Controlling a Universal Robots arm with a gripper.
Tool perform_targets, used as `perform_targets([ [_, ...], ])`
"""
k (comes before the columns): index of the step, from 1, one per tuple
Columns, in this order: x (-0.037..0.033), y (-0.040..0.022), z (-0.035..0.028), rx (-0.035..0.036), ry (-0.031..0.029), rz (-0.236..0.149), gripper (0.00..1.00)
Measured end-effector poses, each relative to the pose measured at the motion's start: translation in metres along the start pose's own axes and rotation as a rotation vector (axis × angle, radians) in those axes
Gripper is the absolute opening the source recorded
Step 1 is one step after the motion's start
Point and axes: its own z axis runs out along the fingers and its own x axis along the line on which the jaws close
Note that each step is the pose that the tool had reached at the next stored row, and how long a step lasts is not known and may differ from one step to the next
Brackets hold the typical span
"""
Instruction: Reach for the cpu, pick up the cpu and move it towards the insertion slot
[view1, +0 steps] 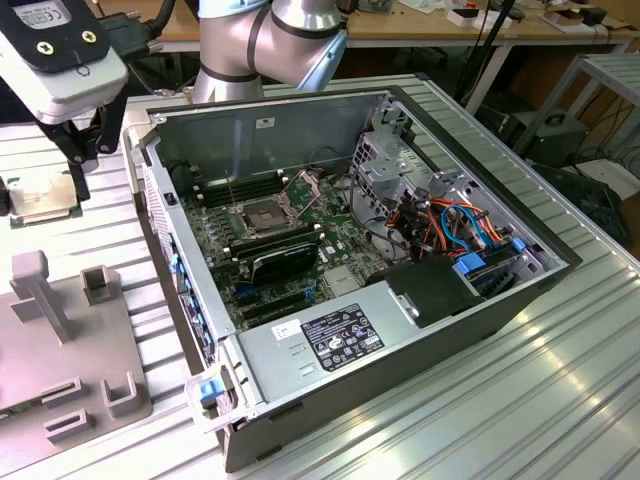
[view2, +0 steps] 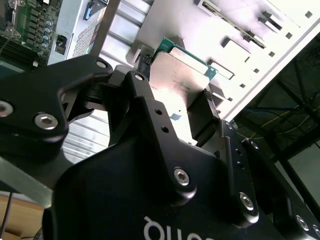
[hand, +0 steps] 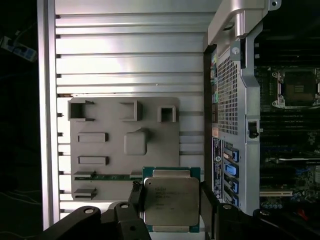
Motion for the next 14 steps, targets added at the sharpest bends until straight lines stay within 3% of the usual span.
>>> perform_targets([
  [14, -0.0208, 0.0002, -0.0004, 0.0001, 0.0000, 0.000, 0.55],
])
